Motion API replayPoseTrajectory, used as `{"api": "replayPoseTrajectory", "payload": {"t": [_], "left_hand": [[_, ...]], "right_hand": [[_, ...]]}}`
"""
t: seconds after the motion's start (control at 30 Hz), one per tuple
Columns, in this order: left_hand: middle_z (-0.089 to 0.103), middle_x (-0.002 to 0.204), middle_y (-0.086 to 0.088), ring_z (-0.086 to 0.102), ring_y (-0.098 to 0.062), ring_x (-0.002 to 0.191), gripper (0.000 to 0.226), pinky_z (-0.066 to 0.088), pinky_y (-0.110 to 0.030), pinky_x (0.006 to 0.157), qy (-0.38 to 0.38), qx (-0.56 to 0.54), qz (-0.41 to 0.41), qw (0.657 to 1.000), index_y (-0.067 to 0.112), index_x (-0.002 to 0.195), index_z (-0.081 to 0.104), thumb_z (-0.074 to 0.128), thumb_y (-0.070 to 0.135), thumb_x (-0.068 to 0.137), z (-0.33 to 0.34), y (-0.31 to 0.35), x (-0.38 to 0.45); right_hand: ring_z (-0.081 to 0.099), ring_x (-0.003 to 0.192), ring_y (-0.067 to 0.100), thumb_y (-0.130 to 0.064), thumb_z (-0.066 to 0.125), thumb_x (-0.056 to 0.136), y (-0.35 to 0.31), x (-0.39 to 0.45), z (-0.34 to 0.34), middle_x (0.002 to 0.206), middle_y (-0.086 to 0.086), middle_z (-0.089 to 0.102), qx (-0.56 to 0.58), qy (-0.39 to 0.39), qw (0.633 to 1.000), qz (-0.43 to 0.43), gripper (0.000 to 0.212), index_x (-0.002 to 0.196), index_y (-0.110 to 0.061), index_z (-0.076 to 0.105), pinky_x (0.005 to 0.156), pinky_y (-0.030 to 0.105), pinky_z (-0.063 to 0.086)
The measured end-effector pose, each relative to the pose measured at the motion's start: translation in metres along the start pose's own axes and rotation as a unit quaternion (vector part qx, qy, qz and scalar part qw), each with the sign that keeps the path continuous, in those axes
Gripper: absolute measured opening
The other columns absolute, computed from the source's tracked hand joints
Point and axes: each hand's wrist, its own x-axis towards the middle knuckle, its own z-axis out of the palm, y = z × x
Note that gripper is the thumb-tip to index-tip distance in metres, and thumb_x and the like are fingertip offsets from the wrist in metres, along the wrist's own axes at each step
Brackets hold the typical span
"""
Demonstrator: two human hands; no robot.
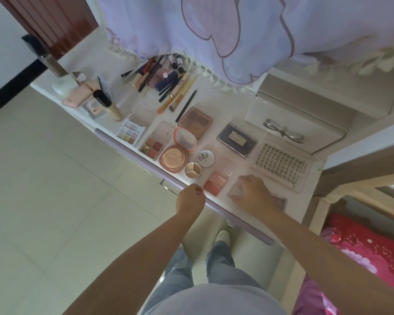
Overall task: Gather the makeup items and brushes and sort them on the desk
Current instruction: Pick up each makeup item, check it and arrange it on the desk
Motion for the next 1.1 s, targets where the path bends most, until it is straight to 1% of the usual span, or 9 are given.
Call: {"api": "replayPoseTrajectory", "payload": {"t": [0.13, 0.23, 0.37, 0.47, 0.6, 0.7, 0.8, 0.97, 1.1], "left_hand": [[0.065, 0.112, -0.01, 0.057, -0.027, 0.106, 0.028, 0.043, -0.027, 0.084, -0.003, 0.07, 0.047, 0.996, 0.007, 0.113, 0.059, 0.042, 0.011, 0.091, -0.008, -0.003, -0.01], [0.066, 0.107, -0.011, 0.059, -0.025, 0.101, 0.023, 0.043, -0.025, 0.083, -0.044, 0.064, 0.071, 0.994, 0.004, 0.105, 0.062, 0.046, 0.011, 0.09, -0.016, -0.002, -0.015], [0.059, 0.077, -0.004, 0.055, -0.012, 0.067, 0.016, 0.045, -0.017, 0.059, -0.149, -0.134, 0.047, 0.979, 0.013, 0.077, 0.056, 0.049, 0.012, 0.091, -0.042, 0.015, -0.025], [0.06, 0.072, 0.0, 0.059, -0.007, 0.059, 0.016, 0.049, -0.013, 0.054, -0.194, -0.213, 0.088, 0.954, 0.013, 0.077, 0.057, 0.051, 0.013, 0.093, -0.068, 0.036, -0.034], [0.066, 0.058, 0.003, 0.062, -0.005, 0.051, 0.015, 0.049, -0.014, 0.052, -0.239, -0.276, 0.163, 0.916, 0.009, 0.08, 0.062, 0.052, 0.004, 0.09, -0.096, 0.068, -0.049], [0.063, 0.052, 0.001, 0.061, -0.006, 0.048, 0.018, 0.05, -0.015, 0.049, -0.254, -0.286, 0.201, 0.902, 0.005, 0.079, 0.062, 0.051, -0.005, 0.088, -0.107, 0.082, -0.057], [0.063, 0.051, 0.0, 0.06, -0.007, 0.047, 0.017, 0.052, -0.016, 0.05, -0.234, -0.331, 0.2, 0.892, 0.006, 0.078, 0.062, 0.052, -0.005, 0.087, -0.111, 0.091, -0.06], [0.064, 0.06, -0.006, 0.063, -0.008, 0.047, 0.015, 0.053, -0.017, 0.049, -0.207, -0.429, 0.196, 0.857, 0.005, 0.091, 0.059, 0.052, -0.007, 0.086, -0.117, 0.11, -0.067], [0.067, 0.059, 0.0, 0.066, -0.008, 0.053, 0.03, 0.055, -0.017, 0.055, -0.274, -0.371, 0.267, 0.846, 0.016, 0.094, 0.062, 0.053, -0.011, 0.084, -0.129, 0.116, -0.072]], "right_hand": [[0.043, 0.114, 0.023, -0.031, 0.05, 0.089, -0.003, -0.011, 0.014, 0.124, 0.008, 0.044, -0.079, 0.013, 0.997, -0.005, 0.043, 0.124, -0.008, 0.041, 0.09, 0.029, 0.04], [0.046, 0.114, 0.025, -0.024, 0.057, 0.084, 0.001, -0.012, 0.009, 0.121, 0.009, 0.049, 0.0, 0.017, 1.0, -0.018, 0.043, 0.122, -0.007, 0.046, 0.089, 0.028, 0.039], [0.053, 0.107, 0.018, -0.01, 0.065, 0.076, -0.003, -0.025, -0.031, 0.116, 0.002, 0.056, 0.193, 0.05, 0.975, -0.096, 0.045, 0.119, -0.012, 0.052, 0.087, 0.026, 0.048], [0.054, 0.095, 0.004, -0.008, 0.068, 0.07, -0.014, -0.036, -0.075, 0.106, -0.009, 0.055, 0.208, 0.067, 0.956, -0.194, 0.039, 0.109, -0.01, 0.06, 0.072, 0.007, 0.046], [0.05, 0.093, -0.02, -0.03, 0.058, 0.061, -0.03, -0.053, -0.116, 0.1, -0.014, 0.056, 0.199, 0.093, 0.925, -0.311, 0.029, 0.087, -0.02, 0.065, 0.073, -0.003, 0.039], [0.052, 0.098, -0.01, -0.03, 0.057, 0.063, -0.036, -0.061, -0.131, 0.105, -0.01, 0.055, 0.182, 0.123, 0.914, -0.34, 0.028, 0.091, -0.028, 0.056, 0.077, 0.002, 0.042], [0.056, 0.095, -0.007, -0.036, 0.051, 0.064, -0.036, -0.061, -0.139, 0.112, -0.02, 0.048, 0.221, 0.167, 0.903, -0.328, 0.023, 0.083, -0.034, 0.065, 0.077, 0.014, 0.05], [0.058, 0.083, -0.009, -0.047, 0.061, 0.058, -0.046, -0.056, -0.143, 0.099, -0.014, 0.054, 0.244, 0.272, 0.886, -0.286, 0.053, 0.093, -0.007, 0.07, 0.075, 0.001, 0.046], [0.056, 0.089, 0.003, -0.036, 0.065, 0.063, -0.052, -0.057, -0.153, 0.095, 0.004, 0.061, 0.218, 0.314, 0.87, -0.311, 0.045, 0.087, 0.002, 0.07, 0.078, 0.001, 0.046]]}}
